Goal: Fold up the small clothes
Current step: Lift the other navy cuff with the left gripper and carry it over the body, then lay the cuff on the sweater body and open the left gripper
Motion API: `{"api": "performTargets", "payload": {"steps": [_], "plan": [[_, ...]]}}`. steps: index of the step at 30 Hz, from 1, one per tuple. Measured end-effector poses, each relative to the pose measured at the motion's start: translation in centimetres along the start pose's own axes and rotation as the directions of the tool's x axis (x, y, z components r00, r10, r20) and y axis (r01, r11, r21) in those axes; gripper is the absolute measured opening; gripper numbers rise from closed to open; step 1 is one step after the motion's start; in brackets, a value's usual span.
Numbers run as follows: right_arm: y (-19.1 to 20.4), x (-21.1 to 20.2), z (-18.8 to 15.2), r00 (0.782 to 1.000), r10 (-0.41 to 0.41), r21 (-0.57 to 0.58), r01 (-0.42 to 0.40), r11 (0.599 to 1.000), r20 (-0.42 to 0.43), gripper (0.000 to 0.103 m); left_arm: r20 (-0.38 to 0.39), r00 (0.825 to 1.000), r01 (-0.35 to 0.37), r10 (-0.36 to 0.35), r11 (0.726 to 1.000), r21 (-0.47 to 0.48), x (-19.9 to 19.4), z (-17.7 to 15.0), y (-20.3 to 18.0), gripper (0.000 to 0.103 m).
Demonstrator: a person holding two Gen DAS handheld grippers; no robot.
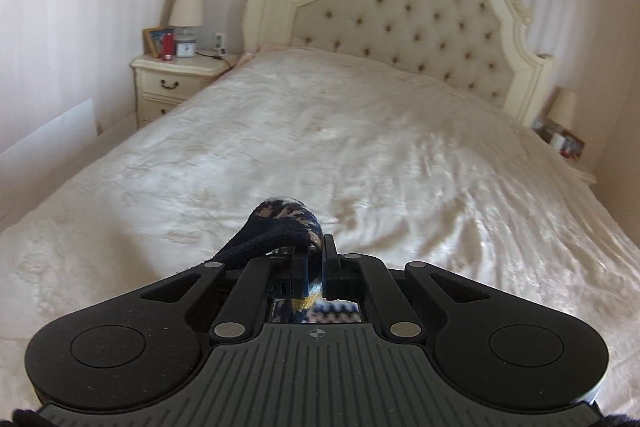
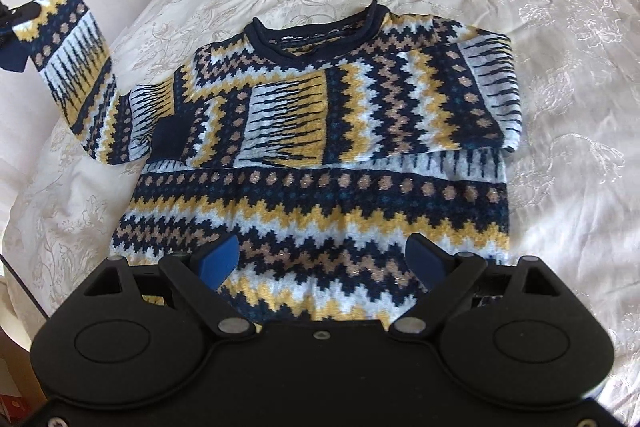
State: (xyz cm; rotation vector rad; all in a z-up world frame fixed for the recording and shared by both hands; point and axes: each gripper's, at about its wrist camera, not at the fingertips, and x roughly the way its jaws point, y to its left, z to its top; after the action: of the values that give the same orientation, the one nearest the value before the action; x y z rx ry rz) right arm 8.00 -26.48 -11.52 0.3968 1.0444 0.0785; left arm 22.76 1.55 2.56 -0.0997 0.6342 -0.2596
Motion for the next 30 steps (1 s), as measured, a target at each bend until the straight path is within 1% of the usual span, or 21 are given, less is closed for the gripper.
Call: {"api": "performTargets", "payload": {"steps": [4, 8, 11, 13, 15, 16, 17, 19, 22, 25, 27, 30], "plan": [[-2.2, -1.1, -0.5, 1.0, 0.004, 0.007, -0.004, 1.0, 0.012, 0.091, -0.061, 0.996, 0.064, -0.063, 0.998, 0.021, 2.6, -2.8, -5.9, 0.005], [-4.1, -1.9, -1.1, 1.0, -0.002, 0.023, 0.001, 1.0, 0.019, 0.091, -0.133, 0.987, 0.098, -0.089, 0.993, 0.067, 4.7, -5.9, -10.3, 0.005], [-5.4, -2.5, -1.5, 1.0, -0.01, 0.043, 0.009, 0.999, 0.022, 0.091, -0.217, 0.973, 0.108, -0.084, 0.989, 0.099, 6.3, -7.9, -13.0, 0.006], [-6.1, -2.8, -1.7, 1.0, -0.017, 0.057, 0.016, 0.998, 0.023, 0.091, -0.272, 0.958, 0.122, -0.09, 0.987, 0.102, 7.2, -9.0, -14.0, 0.007], [-6.4, -3.0, -1.9, 0.999, -0.022, 0.072, 0.02, 0.997, 0.025, 0.091, -0.312, 0.944, 0.144, -0.105, 0.984, 0.106, 7.6, -9.7, -14.6, 0.019], [-6.5, -3.0, -1.9, 0.999, -0.023, 0.079, 0.021, 0.997, 0.027, 0.091, -0.321, 0.94, 0.162, -0.118, 0.98, 0.115, 7.5, -10.2, -15.3, 0.029], [-6.6, -3.0, -1.9, 0.999, -0.025, 0.086, 0.022, 0.996, 0.028, 0.091, -0.321, 0.938, 0.179, -0.129, 0.975, 0.131, 7.4, -10.7, -16.1, 0.033], [-6.6, -2.8, -1.9, 0.999, -0.03, 0.096, 0.027, 0.995, 0.029, 0.091, -0.324, 0.934, 0.217, -0.154, 0.961, 0.169, 7.0, -11.0, -17.1, 0.037], [-6.3, -2.5, -1.8, 0.999, -0.034, 0.115, 0.03, 0.993, 0.033, 0.091, -0.328, 0.924, 0.282, -0.199, 0.931, 0.232, 6.4, -11.0, -18.0, 0.046], [-5.7, -2.1, -1.4, 0.998, -0.039, 0.117, 0.034, 0.993, 0.04, 0.091, -0.315, 0.927, 0.3, -0.203, 0.905, 0.302, 5.4, -11.0, -17.7, 0.048], [-5.3, -1.9, -1.0, 0.998, -0.043, 0.114, 0.038, 0.993, 0.044, 0.091, -0.31, 0.931, 0.294, -0.194, 0.901, 0.318, 5.0, -11.1, -16.6, 0.05], [-4.8, -1.4, -0.2, 0.997, -0.049, 0.116, 0.043, 0.992, 0.054, 0.091, -0.314, 0.936, 0.26, -0.157, 0.91, 0.322, 4.9, -11.3, -14.1, 0.051]]}}
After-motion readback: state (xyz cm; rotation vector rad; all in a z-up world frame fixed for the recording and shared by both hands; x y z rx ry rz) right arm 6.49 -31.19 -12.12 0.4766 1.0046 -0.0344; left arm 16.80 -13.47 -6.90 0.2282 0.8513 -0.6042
